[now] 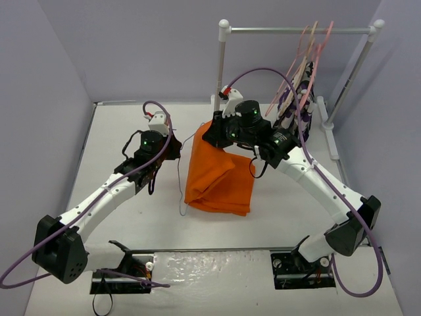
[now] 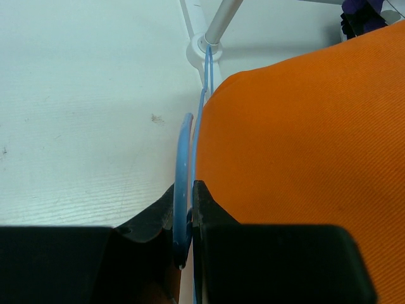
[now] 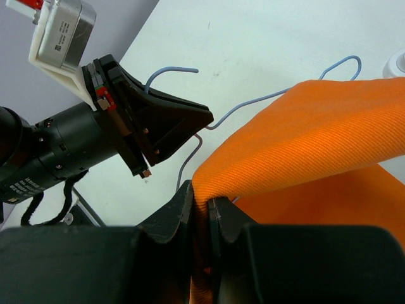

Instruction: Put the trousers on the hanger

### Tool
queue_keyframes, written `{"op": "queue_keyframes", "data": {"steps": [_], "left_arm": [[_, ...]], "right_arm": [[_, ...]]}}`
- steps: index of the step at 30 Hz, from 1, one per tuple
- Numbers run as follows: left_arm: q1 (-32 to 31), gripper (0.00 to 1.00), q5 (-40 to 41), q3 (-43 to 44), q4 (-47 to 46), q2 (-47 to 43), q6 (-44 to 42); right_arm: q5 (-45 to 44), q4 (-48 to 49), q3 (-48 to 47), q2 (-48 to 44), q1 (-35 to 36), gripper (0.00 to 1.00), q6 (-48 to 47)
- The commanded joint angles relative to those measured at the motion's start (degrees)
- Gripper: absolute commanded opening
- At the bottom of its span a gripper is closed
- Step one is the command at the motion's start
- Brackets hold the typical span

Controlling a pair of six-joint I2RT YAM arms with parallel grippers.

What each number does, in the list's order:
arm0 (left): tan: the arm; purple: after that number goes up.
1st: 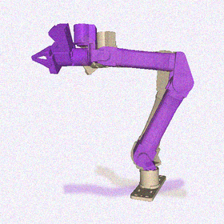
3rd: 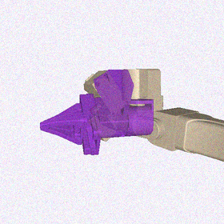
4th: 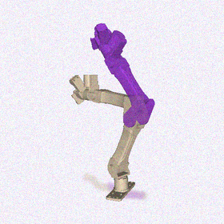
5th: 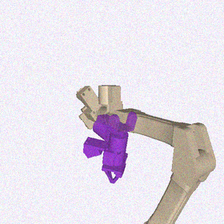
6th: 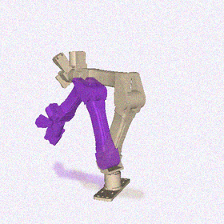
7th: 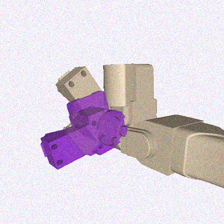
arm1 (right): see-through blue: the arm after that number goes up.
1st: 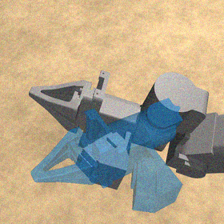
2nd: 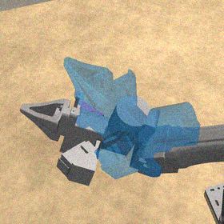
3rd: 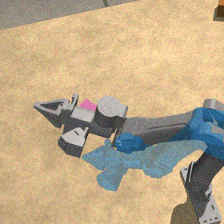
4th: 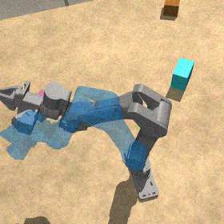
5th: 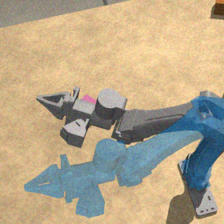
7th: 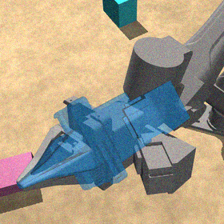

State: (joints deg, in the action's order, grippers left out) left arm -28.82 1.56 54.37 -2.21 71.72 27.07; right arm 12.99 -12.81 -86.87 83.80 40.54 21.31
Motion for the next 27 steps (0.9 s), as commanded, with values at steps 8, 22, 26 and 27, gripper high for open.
{"op": "queue_keyframes", "data": {"steps": [8,22,26,27], "left_arm": [[0.5,0.0,2.3,9.5,7.4,2.0,-1.7],[2.1,0.0,8.3,6.2,8.0,-1.7,-1.5],[2.4,0.0,9.5,4.4,7.8,-2.0,-1.6],[2.5,0.0,9.7,3.9,7.6,-2.1,-1.7]], "right_arm": [[0.7,9.9,-4.7,-0.1,0.1,0.0,-2.7],[-1.3,9.8,4.2,-6.2,-1.5,0.0,-2.9],[-2.2,9.8,12.0,-9.5,-2.6,0.0,-2.5],[-2.6,9.8,13.8,-10.2,-2.6,0.0,-2.4]]}}
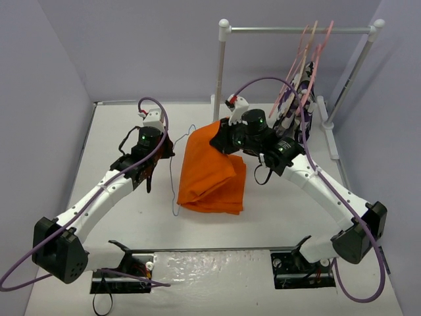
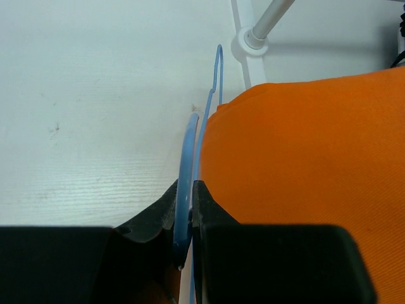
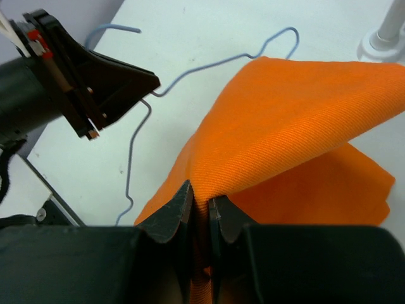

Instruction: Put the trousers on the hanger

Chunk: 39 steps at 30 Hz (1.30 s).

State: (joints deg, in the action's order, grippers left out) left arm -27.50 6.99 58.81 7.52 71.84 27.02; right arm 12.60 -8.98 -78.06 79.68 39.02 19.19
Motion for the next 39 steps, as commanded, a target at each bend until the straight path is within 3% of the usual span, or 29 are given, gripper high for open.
{"op": "queue_keyframes", "data": {"steps": [1,10,25,29,30,31,33,37,39], "left_arm": [[1.4,0.0,4.4,-0.8,-2.3,-2.3,-1.7],[3.1,0.0,4.2,-4.9,-4.6,-3.0,-2.9],[5.2,0.0,3.9,-9.3,-4.6,-5.6,-4.0],[5.3,0.0,3.5,-9.5,-4.3,-6.0,-4.2],[5.3,0.0,3.3,-9.9,-4.5,-6.0,-4.1],[5.3,0.0,2.8,-10.0,-4.7,-6.1,-4.1],[5.3,0.0,2.1,-10.3,-5.0,-6.0,-4.0],[5.3,0.0,1.1,-10.6,-5.4,-6.1,-4.3],[5.3,0.0,0.9,-10.7,-5.5,-6.0,-4.2]], "right_arm": [[-2.5,6.0,6.1,-6.8,-1.2,0.0,-0.2],[-5.5,8.4,20.6,-8.1,-1.9,0.0,-0.3],[-10.8,12.3,32.6,-1.7,-3.7,0.0,-3.5],[-9.7,12.0,34.1,0.8,-4.4,0.12,-1.9],[-9.3,11.8,34.4,1.6,-4.8,0.19,-1.2],[-8.8,11.4,34.2,1.7,-5.0,0.33,-0.8],[-8.0,10.5,32.3,0.6,-5.1,0.45,-0.9],[-7.9,6.7,25.9,-2.6,-5.0,0.55,-2.1],[-7.9,5.8,23.1,-3.2,-5.0,0.54,-2.7]]}}
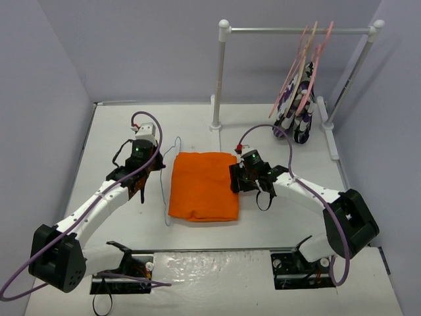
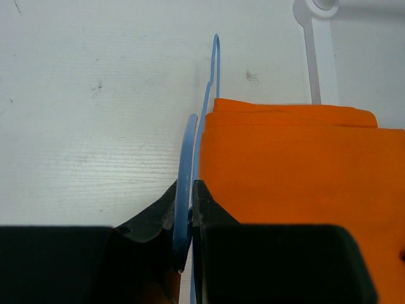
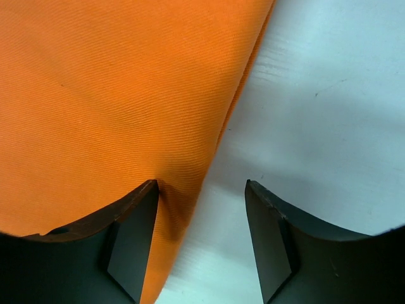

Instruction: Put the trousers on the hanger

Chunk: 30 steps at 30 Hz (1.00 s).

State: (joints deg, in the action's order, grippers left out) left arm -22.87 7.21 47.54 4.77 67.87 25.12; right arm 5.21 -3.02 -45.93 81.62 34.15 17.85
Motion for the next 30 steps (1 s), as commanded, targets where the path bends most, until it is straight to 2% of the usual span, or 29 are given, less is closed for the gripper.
{"op": "queue_keyframes", "data": {"steps": [1,4,7,14,17,20,25,27,30], "left_arm": [[0.6,0.0,0.4,0.4,-2.8,-2.0,-2.3],[0.6,0.0,0.0,0.1,-3.0,-2.0,-2.4],[0.6,0.0,0.1,0.0,-3.0,-2.3,-2.5],[0.7,0.0,0.1,1.1,-2.2,-3.6,-2.8],[0.7,0.0,-0.6,2.5,-1.6,-4.3,-3.5],[0.7,0.0,-1.5,4.5,-1.3,-4.3,-4.2],[0.6,0.0,-0.9,11.5,5.0,-2.8,-1.0],[0.3,0.0,-2.6,13.3,5.2,-2.8,-1.9],[-2.0,0.0,0.3,17.5,5.0,-3.5,-2.3]], "right_arm": [[0.3,0.0,-10.9,-4.8,-0.3,0.5,-1.6],[3.9,1.3,-14.6,-2.1,-0.4,0.39,-2.2],[5.7,6.6,-14.7,1.2,-0.5,0.23,-1.8],[7.3,20.8,-2.4,7.3,-3.2,0.13,1.6],[6.3,22.9,1.7,8.3,-3.4,0.12,2.0],[5.9,21.3,1.4,7.0,-3.4,0.11,0.6],[4.6,14.6,-4.2,0.3,-2.3,0.15,-2.2],[4.0,12.6,-6.1,-3.1,-1.3,0.17,-2.9],[0.6,8.6,-10.8,-7.6,2.7,0.21,-3.4]]}}
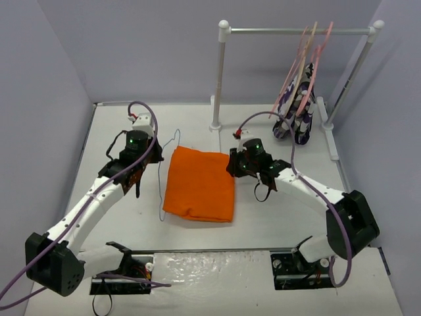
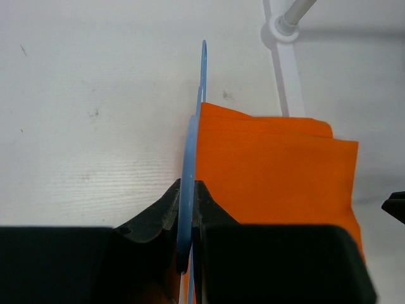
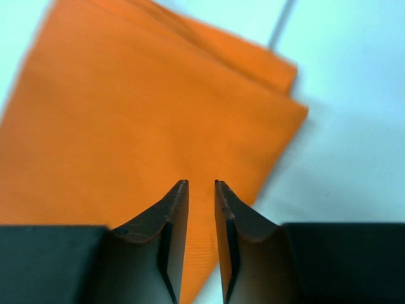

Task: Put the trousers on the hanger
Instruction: Place the trousers on the hanger, then place the hanger at the clothesline.

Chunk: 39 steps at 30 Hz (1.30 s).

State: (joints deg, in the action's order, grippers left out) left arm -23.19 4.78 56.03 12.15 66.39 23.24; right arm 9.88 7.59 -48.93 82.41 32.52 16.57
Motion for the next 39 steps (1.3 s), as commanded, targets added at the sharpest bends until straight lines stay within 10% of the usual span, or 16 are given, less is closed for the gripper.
{"op": "queue_keyframes", "data": {"steps": [1,9,20,39], "left_arm": [[-2.4,0.0,4.1,10.1,-1.6,-1.8,0.5],[-7.7,0.0,12.2,23.5,1.9,2.2,6.9],[-14.8,0.0,23.6,39.0,3.6,5.8,1.5],[-16.5,0.0,20.3,53.8,1.7,13.6,-6.4]], "right_arm": [[-5.1,-2.8,-9.0,-9.6,5.3,0.26,-2.2],[-7.1,-4.2,-16.2,-14.0,12.3,0.49,-0.1],[-5.4,-5.2,-24.1,-14.8,13.8,0.53,-0.7],[1.9,-2.3,-30.4,-10.2,13.9,0.56,-0.5]]}}
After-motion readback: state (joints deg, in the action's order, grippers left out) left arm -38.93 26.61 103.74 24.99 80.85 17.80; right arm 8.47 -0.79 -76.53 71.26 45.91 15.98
